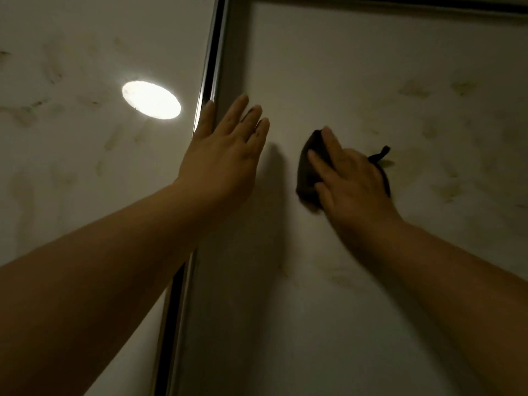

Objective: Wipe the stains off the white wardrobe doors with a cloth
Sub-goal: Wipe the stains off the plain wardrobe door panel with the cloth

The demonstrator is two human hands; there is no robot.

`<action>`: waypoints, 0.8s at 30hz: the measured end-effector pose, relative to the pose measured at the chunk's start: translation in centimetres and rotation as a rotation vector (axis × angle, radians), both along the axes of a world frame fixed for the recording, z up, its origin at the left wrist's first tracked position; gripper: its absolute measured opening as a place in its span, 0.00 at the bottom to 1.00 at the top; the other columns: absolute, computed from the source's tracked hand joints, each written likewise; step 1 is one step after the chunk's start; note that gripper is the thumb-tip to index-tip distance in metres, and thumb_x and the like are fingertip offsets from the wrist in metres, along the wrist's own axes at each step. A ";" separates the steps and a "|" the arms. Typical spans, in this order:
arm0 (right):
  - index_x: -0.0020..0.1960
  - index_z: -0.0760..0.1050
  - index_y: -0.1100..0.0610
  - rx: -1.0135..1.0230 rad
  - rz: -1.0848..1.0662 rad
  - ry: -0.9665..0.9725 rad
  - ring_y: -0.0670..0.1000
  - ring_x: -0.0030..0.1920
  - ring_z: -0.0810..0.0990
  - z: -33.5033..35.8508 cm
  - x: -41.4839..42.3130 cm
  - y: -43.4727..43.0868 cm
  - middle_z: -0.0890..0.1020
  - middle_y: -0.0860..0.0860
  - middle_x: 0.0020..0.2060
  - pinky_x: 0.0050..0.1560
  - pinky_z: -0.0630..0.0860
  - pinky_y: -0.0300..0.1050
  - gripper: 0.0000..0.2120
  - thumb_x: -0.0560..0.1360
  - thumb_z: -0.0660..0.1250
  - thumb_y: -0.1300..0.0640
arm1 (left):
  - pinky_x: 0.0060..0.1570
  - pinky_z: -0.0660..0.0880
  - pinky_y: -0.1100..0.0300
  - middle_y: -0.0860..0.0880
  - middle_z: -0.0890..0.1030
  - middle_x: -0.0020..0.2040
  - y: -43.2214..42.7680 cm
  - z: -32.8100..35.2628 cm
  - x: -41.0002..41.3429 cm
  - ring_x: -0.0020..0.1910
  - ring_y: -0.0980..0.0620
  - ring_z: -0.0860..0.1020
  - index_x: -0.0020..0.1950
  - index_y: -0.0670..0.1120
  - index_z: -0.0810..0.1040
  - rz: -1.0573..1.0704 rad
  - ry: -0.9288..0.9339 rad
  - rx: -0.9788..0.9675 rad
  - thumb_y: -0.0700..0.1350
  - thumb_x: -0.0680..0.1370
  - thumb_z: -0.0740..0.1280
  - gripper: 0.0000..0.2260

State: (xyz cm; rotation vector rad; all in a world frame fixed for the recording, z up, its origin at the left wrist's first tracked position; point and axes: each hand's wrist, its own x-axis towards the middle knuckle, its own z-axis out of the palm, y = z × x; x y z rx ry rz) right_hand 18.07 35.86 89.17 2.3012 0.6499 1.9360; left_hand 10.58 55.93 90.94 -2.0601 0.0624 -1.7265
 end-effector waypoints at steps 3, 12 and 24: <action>0.76 0.50 0.50 0.106 -0.003 0.035 0.55 0.70 0.51 1.5 -0.5 1.8 0.39 0.47 0.75 0.68 0.55 0.53 0.25 0.80 0.50 0.48 | 0.69 0.35 0.45 0.47 0.39 0.76 -0.3 -0.2 -0.1 0.72 0.49 0.33 0.75 0.47 0.39 -0.018 0.012 0.003 0.44 0.78 0.47 0.28; 0.73 0.59 0.58 -0.301 0.173 -0.056 0.61 0.68 0.65 -11.6 0.9 2.9 0.59 0.54 0.74 0.62 0.65 0.57 0.25 0.78 0.56 0.53 | 0.69 0.37 0.44 0.46 0.41 0.76 -0.5 -1.8 -0.4 0.72 0.48 0.34 0.75 0.46 0.40 -0.029 0.042 0.005 0.43 0.76 0.47 0.29; 0.76 0.47 0.51 0.131 -0.020 0.068 0.54 0.69 0.48 -4.8 0.7 -0.6 0.40 0.46 0.76 0.67 0.52 0.55 0.27 0.78 0.47 0.47 | 0.70 0.36 0.51 0.47 0.38 0.76 -2.4 -3.6 0.5 0.71 0.49 0.33 0.75 0.47 0.38 -0.126 0.138 0.001 0.42 0.75 0.43 0.28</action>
